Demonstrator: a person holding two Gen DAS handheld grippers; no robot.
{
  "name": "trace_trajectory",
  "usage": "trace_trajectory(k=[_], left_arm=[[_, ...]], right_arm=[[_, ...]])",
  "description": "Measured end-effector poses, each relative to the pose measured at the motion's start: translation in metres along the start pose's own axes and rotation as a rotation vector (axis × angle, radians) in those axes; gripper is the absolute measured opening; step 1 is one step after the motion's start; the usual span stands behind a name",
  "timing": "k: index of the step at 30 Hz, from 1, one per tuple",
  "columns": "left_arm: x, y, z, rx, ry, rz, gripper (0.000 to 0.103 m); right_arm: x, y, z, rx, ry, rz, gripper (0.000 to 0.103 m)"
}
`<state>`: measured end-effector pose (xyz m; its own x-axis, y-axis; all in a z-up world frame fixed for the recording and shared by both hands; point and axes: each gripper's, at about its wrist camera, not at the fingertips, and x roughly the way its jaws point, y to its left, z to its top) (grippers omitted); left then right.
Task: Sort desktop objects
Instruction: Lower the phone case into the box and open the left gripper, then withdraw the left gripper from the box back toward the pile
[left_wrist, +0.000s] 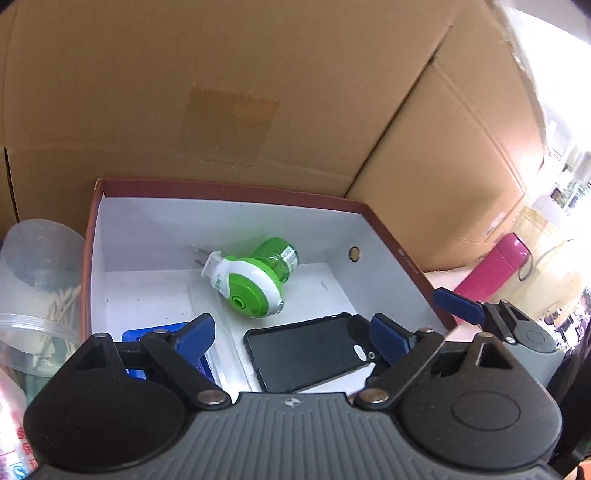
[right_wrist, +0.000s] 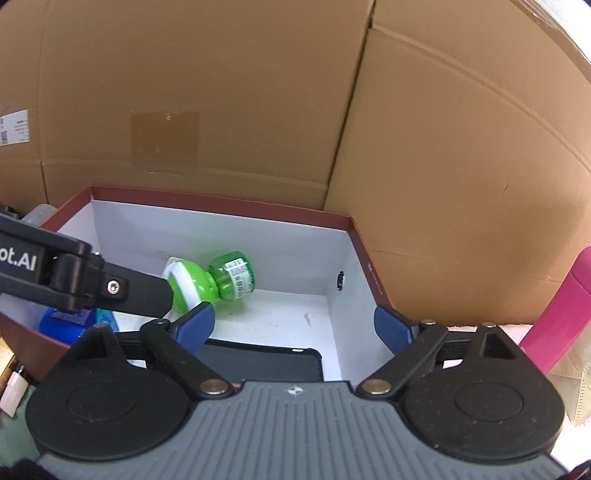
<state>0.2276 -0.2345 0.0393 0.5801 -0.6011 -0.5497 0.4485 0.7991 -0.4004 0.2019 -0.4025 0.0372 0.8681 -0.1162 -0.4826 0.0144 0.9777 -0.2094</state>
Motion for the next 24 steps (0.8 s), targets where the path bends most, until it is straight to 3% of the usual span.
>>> trace_trajectory(k=[8, 14, 24], left_arm=[[-0.034, -0.007, -0.009, 0.039, -0.079, -0.002, 0.094], [-0.057, -0.010, -0.019, 0.063, -0.057, -0.007, 0.094], [-0.109, 0.003, -0.057, 0.130, -0.076, 0.063, 0.094]], right_arm=[[-0.027, 0.013, -0.002, 0.004, -0.035, -0.008, 0.095], [-0.049, 0.025, -0.004, 0.036, -0.022, -0.011, 0.095], [-0.087, 0.065, -0.023, 0.089, 0.022, 0.029, 0.095]])
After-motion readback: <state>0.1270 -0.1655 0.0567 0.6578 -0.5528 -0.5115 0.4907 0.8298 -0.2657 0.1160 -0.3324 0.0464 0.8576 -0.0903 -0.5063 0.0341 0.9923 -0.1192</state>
